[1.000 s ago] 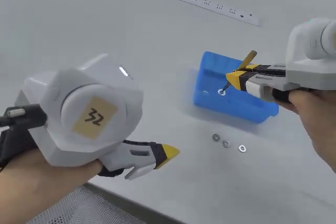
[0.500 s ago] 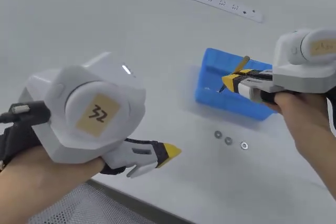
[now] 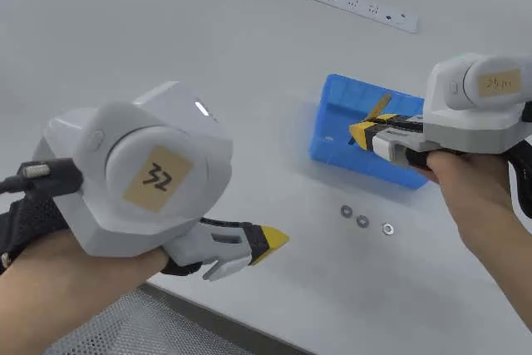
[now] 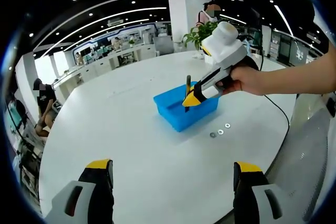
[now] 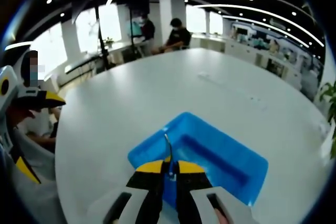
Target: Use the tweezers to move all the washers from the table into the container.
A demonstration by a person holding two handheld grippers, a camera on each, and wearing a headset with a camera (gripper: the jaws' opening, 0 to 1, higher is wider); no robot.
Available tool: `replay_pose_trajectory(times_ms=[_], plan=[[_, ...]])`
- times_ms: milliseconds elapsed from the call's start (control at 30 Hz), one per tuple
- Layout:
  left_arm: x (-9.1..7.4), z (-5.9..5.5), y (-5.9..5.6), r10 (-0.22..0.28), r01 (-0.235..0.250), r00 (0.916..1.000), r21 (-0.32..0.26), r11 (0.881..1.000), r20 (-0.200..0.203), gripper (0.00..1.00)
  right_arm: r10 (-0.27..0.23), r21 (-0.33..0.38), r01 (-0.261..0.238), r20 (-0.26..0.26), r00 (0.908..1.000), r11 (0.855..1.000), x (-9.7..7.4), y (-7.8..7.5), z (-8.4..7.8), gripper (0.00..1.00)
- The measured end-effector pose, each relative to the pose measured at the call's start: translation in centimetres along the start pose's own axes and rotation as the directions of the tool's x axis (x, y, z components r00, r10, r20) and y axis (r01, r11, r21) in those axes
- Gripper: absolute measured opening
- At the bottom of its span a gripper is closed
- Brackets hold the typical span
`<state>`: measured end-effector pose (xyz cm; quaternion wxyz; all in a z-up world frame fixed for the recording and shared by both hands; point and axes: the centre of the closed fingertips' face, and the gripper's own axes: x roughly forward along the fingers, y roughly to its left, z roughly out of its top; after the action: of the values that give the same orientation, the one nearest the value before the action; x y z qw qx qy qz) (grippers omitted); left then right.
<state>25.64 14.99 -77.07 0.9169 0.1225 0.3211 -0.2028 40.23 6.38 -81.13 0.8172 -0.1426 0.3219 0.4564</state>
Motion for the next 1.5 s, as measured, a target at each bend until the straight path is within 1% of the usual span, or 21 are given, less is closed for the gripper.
replay_pose_trajectory(times_ms=[167, 433, 533, 700, 900, 1000, 1067, 1133, 1200, 1300, 1367, 1400, 1500], plan=[[0.0, 0.0, 0.0, 0.003, -0.003, 1.0000, 0.003, 1.000, 0.000, 0.97, 0.000, 0.004, 0.000, 0.006, 1.0000, 1.000, -0.2, 0.0, 0.1, 0.05], [0.0, 0.2, -0.2, -0.002, 0.002, 1.0000, 0.008, 1.000, 0.003, 0.97, 0.005, 0.006, -0.005, 0.025, 0.9997, 1.000, -1.3, -0.1, 0.8, 0.04], [0.0, 0.2, -0.2, -0.003, 0.003, 1.0000, 0.006, 1.000, 0.004, 0.97, 0.001, 0.006, -0.001, 0.027, 0.9996, 1.000, -1.4, -0.2, 0.8, 0.04], [-0.1, 0.4, -0.1, 0.001, -0.001, 1.0000, 0.010, 1.000, 0.008, 0.97, 0.002, 0.014, -0.003, 0.046, 0.9989, 1.000, -2.2, -0.1, 1.4, 0.04], [-0.2, 0.2, -0.1, 0.005, -0.005, 1.0000, 0.015, 1.000, 0.002, 0.97, 0.013, 0.009, -0.014, 0.076, 0.9970, 1.000, -3.8, 0.7, 2.6, 0.04], [-0.3, 0.3, -0.2, 0.004, -0.004, 1.0000, 0.011, 1.000, 0.004, 0.97, 0.008, -0.020, -0.006, 0.090, 0.9959, 1.000, -4.8, 1.1, 3.1, 0.04], [-0.3, 0.3, -0.2, 0.004, -0.004, 1.0000, 0.012, 1.000, 0.005, 0.97, 0.011, -0.025, -0.008, 0.096, 0.9953, 1.000, -5.6, 1.8, 3.3, 0.04], [-0.3, 0.3, -0.2, 0.005, -0.005, 1.0000, 0.013, 1.000, 0.005, 0.97, 0.012, -0.025, -0.009, 0.101, 0.9948, 1.000, -6.0, 2.0, 3.3, 0.04], [-0.3, 0.3, -0.3, 0.003, -0.003, 1.0000, 0.013, 1.000, 0.004, 0.97, 0.019, -0.016, -0.018, 0.109, 0.9939, 1.000, -6.6, 2.6, 3.2, 0.04], [-0.3, 0.3, -0.3, 0.003, -0.004, 1.0000, 0.015, 1.000, 0.006, 0.97, 0.025, -0.011, -0.024, 0.101, 0.9946, 1.000, -7.3, 3.5, 2.6, 0.04], [-0.3, 0.3, -0.3, 0.002, -0.002, 1.0000, 0.012, 1.000, 0.007, 0.97, 0.028, 0.001, -0.029, 0.100, 0.9945, 1.000, -7.7, 3.8, 2.2, 0.04], [-0.3, 0.4, -0.4, 0.001, -0.001, 1.0000, 0.013, 1.000, 0.007, 0.97, 0.037, 0.023, -0.040, 0.098, 0.9945, 0.999, -7.8, 4.3, 1.9, 0.04], [-0.3, 0.3, -0.4, 0.001, -0.001, 1.0000, 0.017, 1.000, 0.004, 0.97, 0.035, 0.030, -0.038, 0.086, 0.9957, 0.999, -8.0, 4.8, 1.1, 0.04]])
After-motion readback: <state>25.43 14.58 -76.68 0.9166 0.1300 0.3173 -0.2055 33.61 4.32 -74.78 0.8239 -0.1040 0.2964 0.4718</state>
